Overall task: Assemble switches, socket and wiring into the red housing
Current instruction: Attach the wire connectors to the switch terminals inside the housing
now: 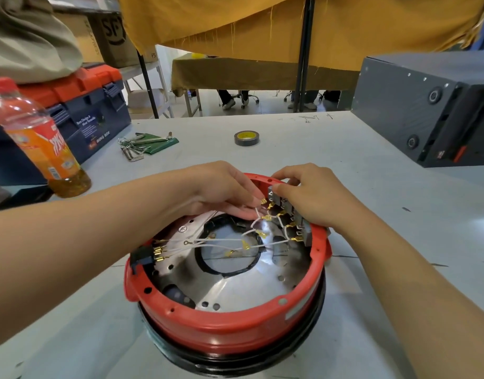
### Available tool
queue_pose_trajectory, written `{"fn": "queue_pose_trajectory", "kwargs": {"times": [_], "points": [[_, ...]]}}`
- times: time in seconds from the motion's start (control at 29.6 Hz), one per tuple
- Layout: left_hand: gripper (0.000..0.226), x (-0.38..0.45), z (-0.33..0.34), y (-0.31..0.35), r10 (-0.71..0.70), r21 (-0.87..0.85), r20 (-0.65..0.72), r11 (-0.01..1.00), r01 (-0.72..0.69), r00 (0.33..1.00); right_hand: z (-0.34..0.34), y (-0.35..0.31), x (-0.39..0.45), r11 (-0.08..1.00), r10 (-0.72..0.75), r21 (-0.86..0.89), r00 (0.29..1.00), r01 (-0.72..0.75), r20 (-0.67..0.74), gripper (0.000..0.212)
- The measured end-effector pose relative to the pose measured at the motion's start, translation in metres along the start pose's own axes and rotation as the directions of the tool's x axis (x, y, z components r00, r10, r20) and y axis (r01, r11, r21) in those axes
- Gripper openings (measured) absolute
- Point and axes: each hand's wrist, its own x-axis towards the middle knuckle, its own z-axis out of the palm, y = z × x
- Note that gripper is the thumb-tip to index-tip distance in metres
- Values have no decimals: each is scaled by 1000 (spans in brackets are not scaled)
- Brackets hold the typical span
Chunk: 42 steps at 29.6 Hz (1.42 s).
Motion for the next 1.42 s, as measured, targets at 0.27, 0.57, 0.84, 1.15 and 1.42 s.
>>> {"fn": "queue_pose_trajectory", "kwargs": {"times": [0.27,0.57,0.84,1.15,1.42], "points": [[14,2,3,4,-11,38,6,999,10,1000,3,0,2,998,39,-57,999,-40,-22,20],[9,0,9,0,43,34,-27,999,-42,999,4,2,3,997,67,-33,996,-69,-57,20],[13,-2,14,-9,72,-51,-62,996,-75,995,6,4,3,998,58,8,996,-57,-65,20],[15,-2,15,-13,64,-81,-64,994,-69,996,6,4,2,998,53,27,997,-52,-50,20],[10,-5,19,-12,102,-70,-107,991,-110,989,6,5,2,998,57,31,997,-56,-46,21]]}}
